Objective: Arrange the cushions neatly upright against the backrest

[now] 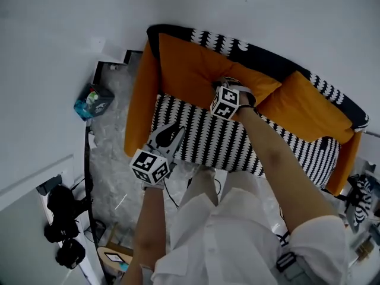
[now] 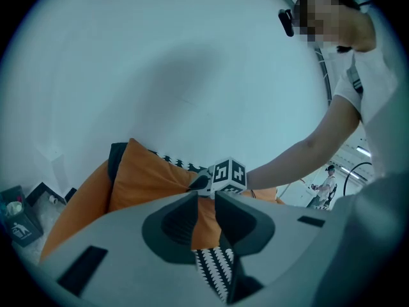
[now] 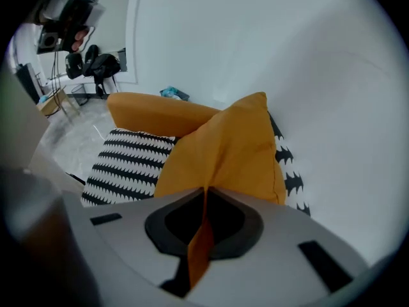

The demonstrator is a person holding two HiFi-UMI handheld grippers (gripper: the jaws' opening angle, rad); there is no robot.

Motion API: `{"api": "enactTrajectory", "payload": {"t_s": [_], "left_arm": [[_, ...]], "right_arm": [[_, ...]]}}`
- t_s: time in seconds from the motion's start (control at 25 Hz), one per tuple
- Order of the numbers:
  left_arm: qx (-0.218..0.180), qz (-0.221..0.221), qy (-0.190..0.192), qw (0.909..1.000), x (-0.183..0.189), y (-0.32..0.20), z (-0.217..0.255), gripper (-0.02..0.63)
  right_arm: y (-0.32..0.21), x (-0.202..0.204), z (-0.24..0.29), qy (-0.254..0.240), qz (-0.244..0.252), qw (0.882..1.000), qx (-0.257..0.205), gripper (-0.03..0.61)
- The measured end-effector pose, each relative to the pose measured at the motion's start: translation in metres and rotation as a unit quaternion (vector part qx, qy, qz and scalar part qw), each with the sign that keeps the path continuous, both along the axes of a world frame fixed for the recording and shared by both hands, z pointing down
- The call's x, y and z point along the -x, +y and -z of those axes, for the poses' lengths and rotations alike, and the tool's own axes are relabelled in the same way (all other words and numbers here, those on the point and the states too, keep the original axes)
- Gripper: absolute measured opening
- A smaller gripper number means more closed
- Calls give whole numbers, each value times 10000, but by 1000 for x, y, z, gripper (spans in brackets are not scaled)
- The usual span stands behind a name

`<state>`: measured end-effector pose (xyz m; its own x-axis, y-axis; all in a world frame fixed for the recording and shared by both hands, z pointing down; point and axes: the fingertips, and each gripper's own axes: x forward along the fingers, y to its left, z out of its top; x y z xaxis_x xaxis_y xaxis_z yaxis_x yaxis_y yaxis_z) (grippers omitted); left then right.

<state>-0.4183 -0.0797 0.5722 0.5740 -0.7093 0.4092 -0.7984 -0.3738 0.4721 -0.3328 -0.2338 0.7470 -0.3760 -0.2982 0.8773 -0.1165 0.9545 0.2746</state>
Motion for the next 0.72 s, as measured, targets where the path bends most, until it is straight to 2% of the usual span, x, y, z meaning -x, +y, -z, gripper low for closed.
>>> {"api": "enactTrajectory", "payload": {"t_s": [0.2,0.36,0.4,0.48,0.6,0.72], "left_arm": [[-70,-42,2,10000,-5,-14,4,94],[-142,-40,32,9999,-9,-23,8,94],[-153,-52,37,9999,-11,-24,8,94],[-166,-72,52,9998,-15,-25,9,94],[-184,-104,60,9998,-18,-27,11,94],[-173,-184,80,9996,-26,-30,11,94]], "right_arm": [[6,8,6,-31,609,9981,-121,14],[0,13,4,471,1693,9829,-546,14],[0,10,0,609,1813,9800,-553,17],[-1,-1,-8,713,1599,9838,-385,38],[-4,-7,0,418,884,9952,-32,104],[-3,-12,15,196,532,9983,136,136]]}}
